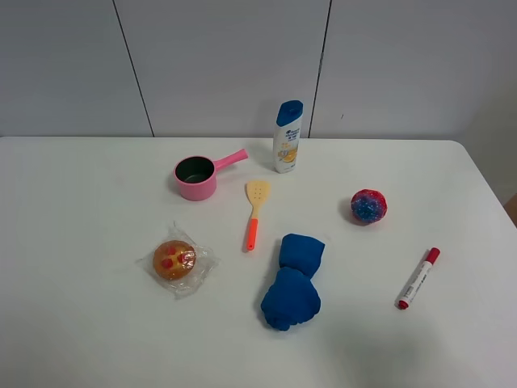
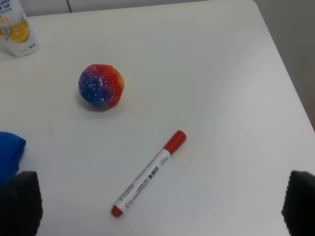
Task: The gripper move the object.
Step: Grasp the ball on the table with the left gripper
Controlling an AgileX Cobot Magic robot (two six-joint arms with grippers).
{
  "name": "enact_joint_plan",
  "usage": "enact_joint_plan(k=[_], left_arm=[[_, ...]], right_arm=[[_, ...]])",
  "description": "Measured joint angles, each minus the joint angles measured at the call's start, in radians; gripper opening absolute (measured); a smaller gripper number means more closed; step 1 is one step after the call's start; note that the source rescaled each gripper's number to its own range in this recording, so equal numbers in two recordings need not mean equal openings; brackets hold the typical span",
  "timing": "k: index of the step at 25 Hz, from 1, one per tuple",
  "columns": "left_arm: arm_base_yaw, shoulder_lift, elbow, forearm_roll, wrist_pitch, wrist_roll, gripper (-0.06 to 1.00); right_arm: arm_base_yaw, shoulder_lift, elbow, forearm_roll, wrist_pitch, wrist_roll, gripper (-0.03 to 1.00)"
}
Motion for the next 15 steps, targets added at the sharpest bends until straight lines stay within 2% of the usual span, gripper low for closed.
enact_joint_plan(k=[6, 9, 13, 14, 15], left_arm=[[0.000, 0.052, 0.000, -0.081, 0.000, 0.077, 0.92], [0.000, 0.209, -0.001, -0.154, 0.000, 0.137, 0.90], [0.000, 0.424, -0.042, -0.188, -0.032, 0.201, 0.89], [0.000, 0.424, -0.042, -0.188, -0.032, 0.201, 0.89], [0.000, 0.528, -0.084, -0.195, -0.056, 0.237, 0.89]], right_arm=[[0.000, 0.000, 0.000, 0.000, 0.000, 0.000, 1.00], [0.000, 0.000, 0.000, 0.000, 0.000, 0.000, 1.00], [0.000, 0.000, 0.000, 0.000, 0.000, 0.000, 1.00], [0.000, 0.000, 0.000, 0.000, 0.000, 0.000, 1.00], [0.000, 0.000, 0.000, 0.000, 0.000, 0.000, 1.00]])
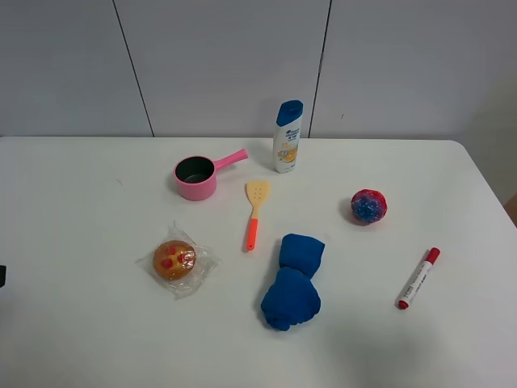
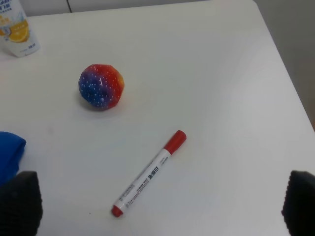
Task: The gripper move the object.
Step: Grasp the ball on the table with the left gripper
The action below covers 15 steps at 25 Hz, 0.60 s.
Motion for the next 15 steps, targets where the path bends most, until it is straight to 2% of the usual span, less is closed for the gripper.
enact_joint_plan(k=[4, 7, 10, 15], left_arm=[[0.000, 0.220, -0.140, -0.001, -0.005, 0.064, 0.89], [-0.013, 0.355, -0.264, 0.006, -0.005, 0.153, 0.89], [-0.100, 0.470, -0.377, 0.020, -0.005, 0.203, 0.89], [-0.291, 0.668, -0.555, 0.020, -0.025, 0.191, 0.89]], right_arm=[[0.000, 0.000, 0.000, 0.000, 0.000, 0.000, 1.00], [0.000, 0.000, 0.000, 0.000, 0.000, 0.000, 1.00], [0.000, 0.000, 0.000, 0.000, 0.000, 0.000, 1.00], [0.000, 0.000, 0.000, 0.000, 0.000, 0.000, 1.00]])
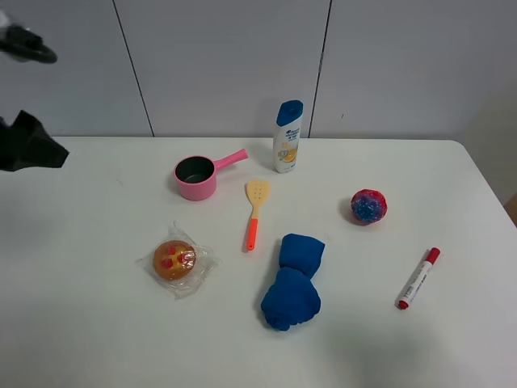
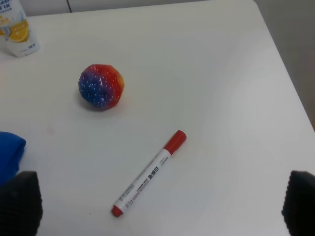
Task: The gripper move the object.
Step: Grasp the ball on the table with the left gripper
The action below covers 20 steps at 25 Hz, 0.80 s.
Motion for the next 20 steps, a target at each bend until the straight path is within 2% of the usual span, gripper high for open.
enact_joint_plan(k=[3, 8, 10, 14, 16, 20], left_arm=[[-0.117, 0.121, -0.101, 0.003, -0.006, -0.019, 0.89], [-0.305, 0.332, -0.312, 0.052, -0.020, -0.068, 0.89], [-0.411, 0.412, -0.400, 0.072, -0.027, -0.075, 0.89], [-0.566, 0.536, -0.543, 0.073, -0.045, -0.075, 0.89], [-0.619, 0.594, -0.598, 0.072, -0.054, -0.075, 0.89], [-0.701, 0.680, -0.619, 0.087, -0.102, -0.073, 0.89]], right_arm=[[0.000, 0.000, 0.000, 0.000, 0.000, 0.000, 1.00], [0.000, 0.000, 0.000, 0.000, 0.000, 0.000, 1.00], [0.000, 0.000, 0.000, 0.000, 0.000, 0.000, 1.00], [0.000, 0.000, 0.000, 0.000, 0.000, 0.000, 1.00], [0.000, 0.000, 0.000, 0.000, 0.000, 0.000, 1.00], [0.000, 0.000, 0.000, 0.000, 0.000, 0.000, 1.00]])
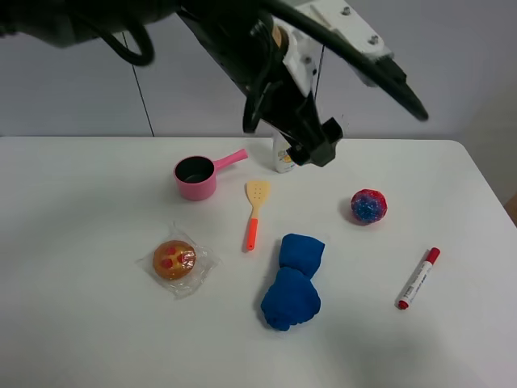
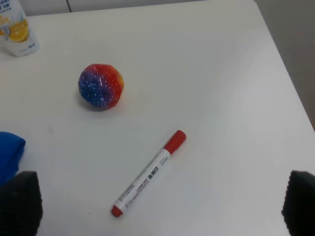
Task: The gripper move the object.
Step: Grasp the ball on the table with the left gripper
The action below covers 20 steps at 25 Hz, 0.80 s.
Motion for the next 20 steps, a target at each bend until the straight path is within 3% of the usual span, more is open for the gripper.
enact_joint_plan(k=[8, 20], left_arm=[[-0.046, 0.149, 0.000, -0.023, -0.144, -0.025, 0.89], [-0.043, 0.286, -0.005, -0.069, -0.516, -0.223, 0.89]], right_arm=[[0.000, 0.000, 0.000, 0.000, 0.000, 0.000, 1.00], [0.000, 0.000, 0.000, 0.000, 0.000, 0.000, 1.00]])
